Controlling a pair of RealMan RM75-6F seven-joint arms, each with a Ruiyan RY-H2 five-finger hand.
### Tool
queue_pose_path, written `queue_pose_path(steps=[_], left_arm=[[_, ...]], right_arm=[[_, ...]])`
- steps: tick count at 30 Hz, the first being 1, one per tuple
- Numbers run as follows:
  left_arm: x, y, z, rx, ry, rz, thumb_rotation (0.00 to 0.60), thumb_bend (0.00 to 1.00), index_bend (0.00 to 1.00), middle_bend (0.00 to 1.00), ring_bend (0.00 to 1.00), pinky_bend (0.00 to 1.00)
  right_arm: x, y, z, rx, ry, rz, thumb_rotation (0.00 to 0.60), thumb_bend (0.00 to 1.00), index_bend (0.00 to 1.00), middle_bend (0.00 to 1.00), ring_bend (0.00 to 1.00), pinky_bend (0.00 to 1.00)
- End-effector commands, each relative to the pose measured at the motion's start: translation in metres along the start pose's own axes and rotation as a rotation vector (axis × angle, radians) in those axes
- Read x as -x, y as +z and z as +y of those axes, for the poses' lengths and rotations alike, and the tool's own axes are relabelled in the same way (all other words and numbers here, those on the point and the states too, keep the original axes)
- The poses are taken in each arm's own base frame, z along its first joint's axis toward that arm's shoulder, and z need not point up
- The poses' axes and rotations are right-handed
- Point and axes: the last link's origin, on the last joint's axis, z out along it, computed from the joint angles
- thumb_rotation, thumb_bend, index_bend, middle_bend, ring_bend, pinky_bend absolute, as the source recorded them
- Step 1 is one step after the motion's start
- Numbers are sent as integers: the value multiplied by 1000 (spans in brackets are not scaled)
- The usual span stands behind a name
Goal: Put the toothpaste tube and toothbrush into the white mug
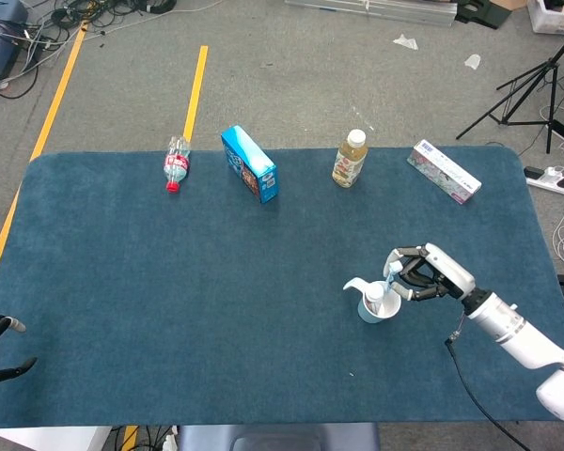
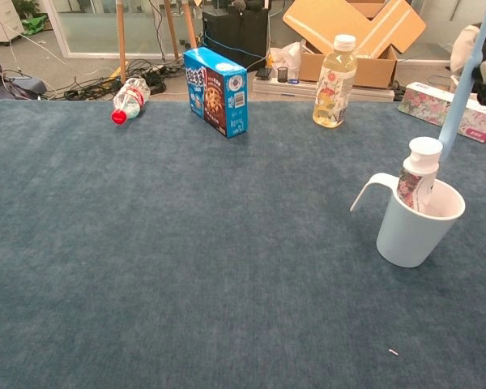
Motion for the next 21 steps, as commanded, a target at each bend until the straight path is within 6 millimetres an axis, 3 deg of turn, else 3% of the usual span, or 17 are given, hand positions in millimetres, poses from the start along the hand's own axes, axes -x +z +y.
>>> queue_pose_path(steps=[1,21], left_arm=[[0,0,0,-1,1,-1,600,0,433,403,307,352],[1,0,0,-1,4,-5,600,0,433,403,307,352]], right_arm=[[4,1,8,5,17,-14,600,314,627,1000,1000,1000],[7,-3,48,92,59,-32,600,313,628,1000,1000,1000]])
